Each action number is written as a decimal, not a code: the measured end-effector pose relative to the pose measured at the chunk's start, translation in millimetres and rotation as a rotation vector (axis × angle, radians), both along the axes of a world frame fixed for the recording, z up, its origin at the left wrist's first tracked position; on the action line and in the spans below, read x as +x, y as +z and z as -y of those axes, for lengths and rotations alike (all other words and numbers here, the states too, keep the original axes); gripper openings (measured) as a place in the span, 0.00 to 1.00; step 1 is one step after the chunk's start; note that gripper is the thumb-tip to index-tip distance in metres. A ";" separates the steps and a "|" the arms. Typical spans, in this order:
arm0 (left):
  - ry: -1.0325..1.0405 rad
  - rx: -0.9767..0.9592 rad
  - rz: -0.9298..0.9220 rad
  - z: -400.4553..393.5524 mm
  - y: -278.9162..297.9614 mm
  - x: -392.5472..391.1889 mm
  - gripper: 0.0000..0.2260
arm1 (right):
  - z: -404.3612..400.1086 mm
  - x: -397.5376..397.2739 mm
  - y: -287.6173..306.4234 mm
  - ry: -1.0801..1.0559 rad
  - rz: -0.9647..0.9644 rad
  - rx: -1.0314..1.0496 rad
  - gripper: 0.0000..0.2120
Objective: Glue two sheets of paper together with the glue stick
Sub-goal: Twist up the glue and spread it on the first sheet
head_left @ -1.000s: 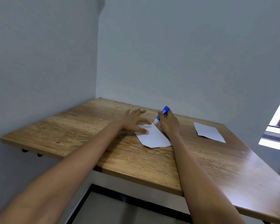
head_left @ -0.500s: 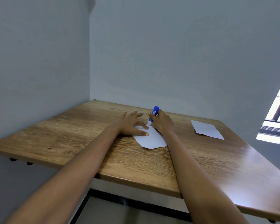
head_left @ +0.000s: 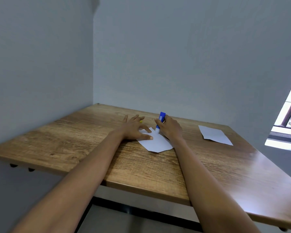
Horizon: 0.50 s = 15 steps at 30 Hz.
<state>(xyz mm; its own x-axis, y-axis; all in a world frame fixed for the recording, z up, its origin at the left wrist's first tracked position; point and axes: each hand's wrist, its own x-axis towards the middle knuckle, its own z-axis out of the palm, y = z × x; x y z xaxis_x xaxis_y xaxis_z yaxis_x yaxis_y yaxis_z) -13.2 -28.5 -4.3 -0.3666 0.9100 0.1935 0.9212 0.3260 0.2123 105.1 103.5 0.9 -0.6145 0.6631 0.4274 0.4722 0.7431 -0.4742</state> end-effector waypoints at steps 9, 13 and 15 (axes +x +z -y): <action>0.121 -0.017 -0.027 10.5 2.6 -5.2 0.23 | 2.0 7.8 1.0 0.001 -0.003 -0.030 0.13; 0.175 -0.002 -0.023 11.5 0.1 -9.8 0.23 | 3.3 11.5 2.3 -0.015 -0.014 -0.062 0.12; 0.195 0.005 -0.032 12.2 -0.2 -10.8 0.23 | 3.9 14.2 3.0 -0.030 -0.023 -0.072 0.11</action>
<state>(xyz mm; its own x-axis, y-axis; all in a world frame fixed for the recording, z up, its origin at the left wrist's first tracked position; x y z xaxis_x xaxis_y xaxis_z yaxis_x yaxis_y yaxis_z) -24.0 -40.7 -4.5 -0.5297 0.8212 0.2121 0.8469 0.4981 0.1863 119.3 99.6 3.9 -0.5842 0.7106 0.3922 0.4821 0.6925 -0.5366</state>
